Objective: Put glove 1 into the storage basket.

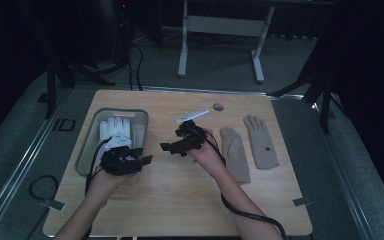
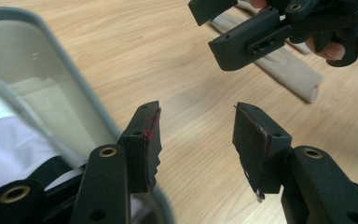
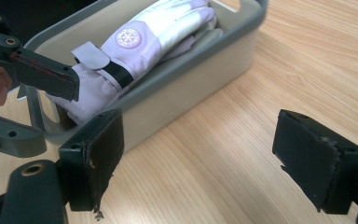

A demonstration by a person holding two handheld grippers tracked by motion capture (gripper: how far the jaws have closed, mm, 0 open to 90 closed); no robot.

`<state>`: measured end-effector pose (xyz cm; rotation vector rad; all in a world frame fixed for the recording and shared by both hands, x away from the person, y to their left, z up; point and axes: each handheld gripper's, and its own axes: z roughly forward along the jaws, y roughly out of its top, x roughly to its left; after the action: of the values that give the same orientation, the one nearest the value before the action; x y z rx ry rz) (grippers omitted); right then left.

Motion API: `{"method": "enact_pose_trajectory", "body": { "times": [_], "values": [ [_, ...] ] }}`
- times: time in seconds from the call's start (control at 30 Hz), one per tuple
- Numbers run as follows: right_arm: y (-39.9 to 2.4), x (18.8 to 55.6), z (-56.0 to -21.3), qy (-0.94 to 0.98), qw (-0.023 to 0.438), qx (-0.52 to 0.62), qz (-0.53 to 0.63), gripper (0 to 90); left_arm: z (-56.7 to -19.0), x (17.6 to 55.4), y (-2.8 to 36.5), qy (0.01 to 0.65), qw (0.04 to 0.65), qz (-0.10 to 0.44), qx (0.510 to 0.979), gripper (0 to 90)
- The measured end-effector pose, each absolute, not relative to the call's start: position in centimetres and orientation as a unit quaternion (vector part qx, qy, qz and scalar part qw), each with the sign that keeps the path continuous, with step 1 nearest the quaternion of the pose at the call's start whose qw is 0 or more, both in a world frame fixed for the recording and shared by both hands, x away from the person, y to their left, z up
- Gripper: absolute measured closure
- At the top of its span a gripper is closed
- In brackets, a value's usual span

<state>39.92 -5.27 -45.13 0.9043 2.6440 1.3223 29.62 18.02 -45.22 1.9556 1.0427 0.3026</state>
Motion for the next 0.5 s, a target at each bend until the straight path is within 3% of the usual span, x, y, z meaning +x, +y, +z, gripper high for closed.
{"method": "enact_pose_trajectory", "body": {
  "times": [0.07,0.4,0.5],
  "values": [
    [-6.3,39.8,-45.2,0.852,0.029,0.297,0.43,15.8,-45.3,29.6,17.4,0.415,0.441,0.119,0.787,50.4],
    [-10.8,39.0,-45.7,0.85,0.061,0.303,0.427,13.9,-46.7,29.4,14.2,0.386,0.449,0.103,0.799,16.4],
    [-11.6,38.9,-45.9,0.849,0.065,0.304,0.427,13.9,-47.0,29.2,13.3,0.368,0.459,0.11,0.801,15.5]
  ]
}}
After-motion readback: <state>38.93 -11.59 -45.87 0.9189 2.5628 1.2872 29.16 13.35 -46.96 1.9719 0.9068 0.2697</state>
